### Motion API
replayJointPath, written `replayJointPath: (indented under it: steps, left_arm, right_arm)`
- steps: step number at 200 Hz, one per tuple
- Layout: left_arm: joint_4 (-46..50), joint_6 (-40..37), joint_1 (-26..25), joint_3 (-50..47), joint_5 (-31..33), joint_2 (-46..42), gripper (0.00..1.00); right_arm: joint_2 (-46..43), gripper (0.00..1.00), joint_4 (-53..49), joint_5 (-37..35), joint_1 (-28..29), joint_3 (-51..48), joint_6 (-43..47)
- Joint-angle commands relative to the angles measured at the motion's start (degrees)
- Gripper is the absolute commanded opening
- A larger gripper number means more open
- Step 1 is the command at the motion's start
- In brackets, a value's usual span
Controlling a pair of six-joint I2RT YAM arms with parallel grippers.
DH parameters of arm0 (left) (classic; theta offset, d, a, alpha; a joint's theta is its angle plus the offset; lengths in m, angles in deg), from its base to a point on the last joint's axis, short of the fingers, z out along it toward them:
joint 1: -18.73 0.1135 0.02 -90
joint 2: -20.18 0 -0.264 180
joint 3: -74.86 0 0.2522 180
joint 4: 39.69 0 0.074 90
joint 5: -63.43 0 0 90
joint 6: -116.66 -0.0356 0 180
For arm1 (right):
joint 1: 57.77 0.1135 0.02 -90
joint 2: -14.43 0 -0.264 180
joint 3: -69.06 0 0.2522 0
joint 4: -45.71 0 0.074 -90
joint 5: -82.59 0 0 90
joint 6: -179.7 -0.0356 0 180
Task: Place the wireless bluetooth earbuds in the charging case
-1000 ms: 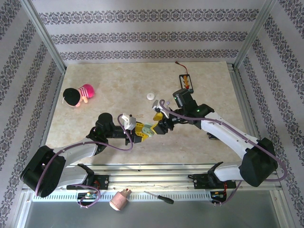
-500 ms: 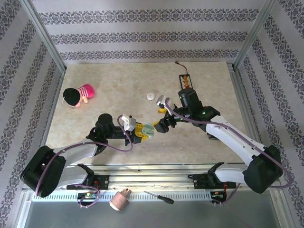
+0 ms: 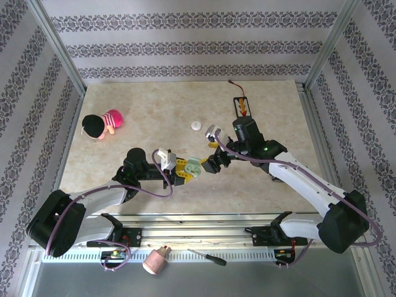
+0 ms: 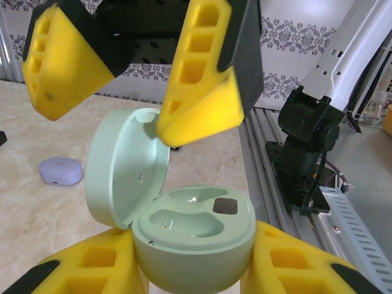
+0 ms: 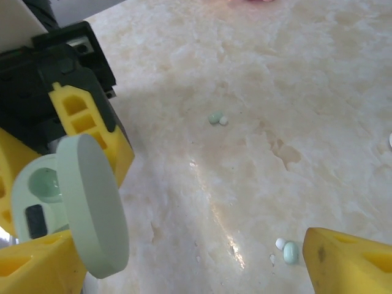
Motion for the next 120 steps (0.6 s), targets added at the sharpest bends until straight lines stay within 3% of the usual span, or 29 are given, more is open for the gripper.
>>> replayJointPath:
  steps: [1, 76, 120]
  left_arm:
    - [-3.66, 0.50, -0.60, 1.15, -2.27, -0.84, 0.20]
    - [-4.85, 0.79, -0.12, 0.39, 2.35, -0.08, 0.20]
    - [-8.63, 3.29, 0.44, 0.90, 1.99, 2.12, 0.21]
  right_arm:
    - [1.91, 0.87, -0.24, -3.04, -0.61, 1.26, -1.27]
    - [-1.89, 0.88, 0.99, 5.15, 1.10, -0.24, -0.75]
    - [-2.04, 0.86, 0.44, 2.94, 2.96, 0.08, -0.22]
